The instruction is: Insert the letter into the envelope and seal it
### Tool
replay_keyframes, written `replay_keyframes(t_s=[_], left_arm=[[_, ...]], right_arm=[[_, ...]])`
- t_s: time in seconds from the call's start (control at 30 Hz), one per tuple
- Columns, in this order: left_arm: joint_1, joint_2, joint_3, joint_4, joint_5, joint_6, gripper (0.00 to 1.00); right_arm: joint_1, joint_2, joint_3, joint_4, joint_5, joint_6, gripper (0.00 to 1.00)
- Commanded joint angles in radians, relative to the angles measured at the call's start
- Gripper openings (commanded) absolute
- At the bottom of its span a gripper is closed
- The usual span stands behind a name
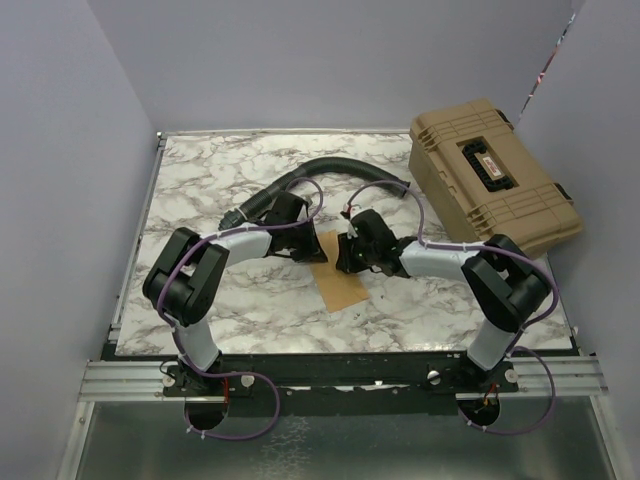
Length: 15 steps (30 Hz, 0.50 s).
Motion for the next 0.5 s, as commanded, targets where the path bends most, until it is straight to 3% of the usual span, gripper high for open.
replay_keyframes(t_s=[0.0,0.2,0.47], left_arm=[[0.016,-0.016,0.053,0.037,0.057,0.002,0.00],[0.018,0.070,0.069,0.171,0.110,-0.078,0.00],[0.021,0.197,0.134,0.177,0.037,-0.050,0.00]], right_arm=[[0.024,0.053,-0.042,-0.067,0.165,-0.075,0.32],[0.037,0.047,-0.087,-0.016,0.194,-0.101,0.32],[0.038,0.029,-0.097,-0.010,0.200,-0.143,0.22]])
